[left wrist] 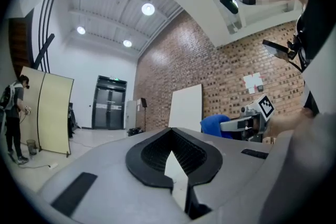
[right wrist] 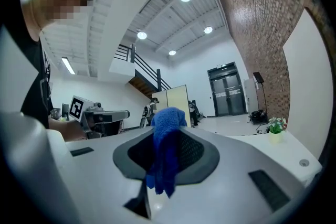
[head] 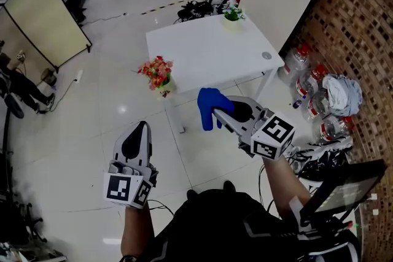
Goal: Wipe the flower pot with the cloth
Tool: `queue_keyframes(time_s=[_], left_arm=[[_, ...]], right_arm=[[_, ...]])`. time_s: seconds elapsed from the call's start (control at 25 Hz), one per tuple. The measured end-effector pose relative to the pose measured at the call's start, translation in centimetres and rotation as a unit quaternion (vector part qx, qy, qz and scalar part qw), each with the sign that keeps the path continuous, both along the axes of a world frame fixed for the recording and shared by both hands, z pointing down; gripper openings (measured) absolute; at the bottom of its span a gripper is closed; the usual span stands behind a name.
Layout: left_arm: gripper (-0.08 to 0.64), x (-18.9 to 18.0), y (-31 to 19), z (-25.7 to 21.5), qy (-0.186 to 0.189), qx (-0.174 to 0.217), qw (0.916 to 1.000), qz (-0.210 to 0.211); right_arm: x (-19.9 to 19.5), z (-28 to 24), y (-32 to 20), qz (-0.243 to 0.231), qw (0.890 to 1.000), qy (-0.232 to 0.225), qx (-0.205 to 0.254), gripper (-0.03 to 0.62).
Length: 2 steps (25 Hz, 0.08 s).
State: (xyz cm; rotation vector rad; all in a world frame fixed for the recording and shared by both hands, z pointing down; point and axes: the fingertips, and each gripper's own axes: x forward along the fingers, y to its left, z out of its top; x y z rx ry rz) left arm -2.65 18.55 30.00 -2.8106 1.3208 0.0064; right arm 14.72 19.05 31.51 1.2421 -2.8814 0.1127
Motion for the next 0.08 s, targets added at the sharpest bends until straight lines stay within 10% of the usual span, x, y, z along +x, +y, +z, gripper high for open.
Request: queue_keyframes(time_s=[0.08], left_arm=[[0.003, -0.05, 0.03, 0.29, 0.013, -0.009, 0.9999, -0.002]], right_arm=[[0.1, 0.61, -0.23, 0.003, 1.0, 0.009, -0.007, 0.071]])
